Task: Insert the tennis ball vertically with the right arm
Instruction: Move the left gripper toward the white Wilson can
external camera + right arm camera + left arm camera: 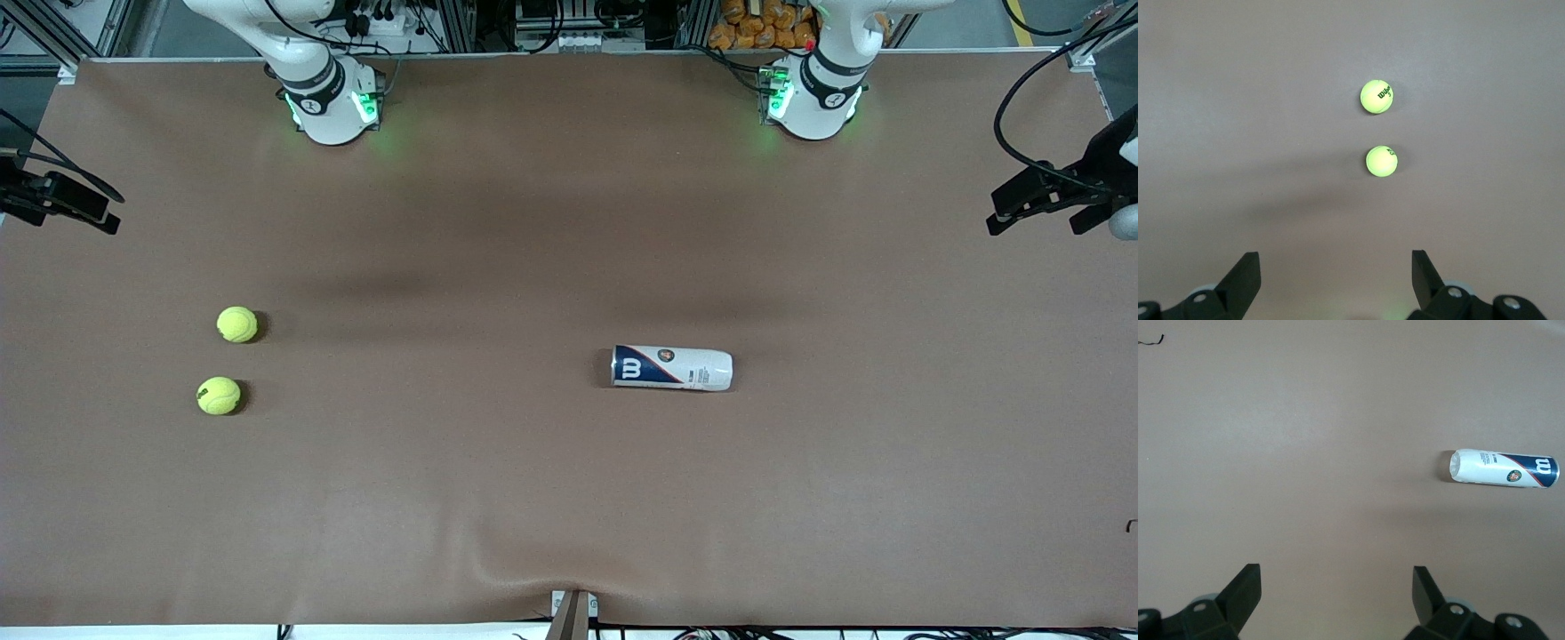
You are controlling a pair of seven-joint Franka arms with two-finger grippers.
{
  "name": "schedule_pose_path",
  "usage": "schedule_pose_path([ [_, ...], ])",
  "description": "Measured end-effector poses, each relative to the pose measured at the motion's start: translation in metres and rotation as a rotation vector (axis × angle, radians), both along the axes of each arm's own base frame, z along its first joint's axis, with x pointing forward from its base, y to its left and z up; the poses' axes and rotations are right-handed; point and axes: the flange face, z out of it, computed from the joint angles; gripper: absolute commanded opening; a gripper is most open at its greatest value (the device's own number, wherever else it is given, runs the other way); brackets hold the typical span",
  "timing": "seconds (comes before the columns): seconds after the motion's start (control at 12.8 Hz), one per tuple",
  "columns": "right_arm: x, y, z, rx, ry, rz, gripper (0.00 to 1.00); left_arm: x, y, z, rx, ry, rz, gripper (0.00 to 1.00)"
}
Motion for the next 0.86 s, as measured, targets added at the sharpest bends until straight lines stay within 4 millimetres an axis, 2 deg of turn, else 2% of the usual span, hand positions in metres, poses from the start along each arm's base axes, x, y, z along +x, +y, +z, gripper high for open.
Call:
schedule_pose_path([
  [0.55,0.0,0.0,0.0,0.0,0.0,-0.001,1.0,0.0,-0.003,-0.005,0.001,0.021,-0.008,1.0],
  [0.71,0.0,-0.001,0.0,0.0,0.0,-0.001,1.0,0.001,-0.01,-0.016,0.002,0.051,-0.025,1.0],
  [0.86,0.0,-0.001,0.0,0.0,0.0,-0.002,1.0,0.007,-0.027,-0.033,0.002,0.084,-0.092,1.0],
])
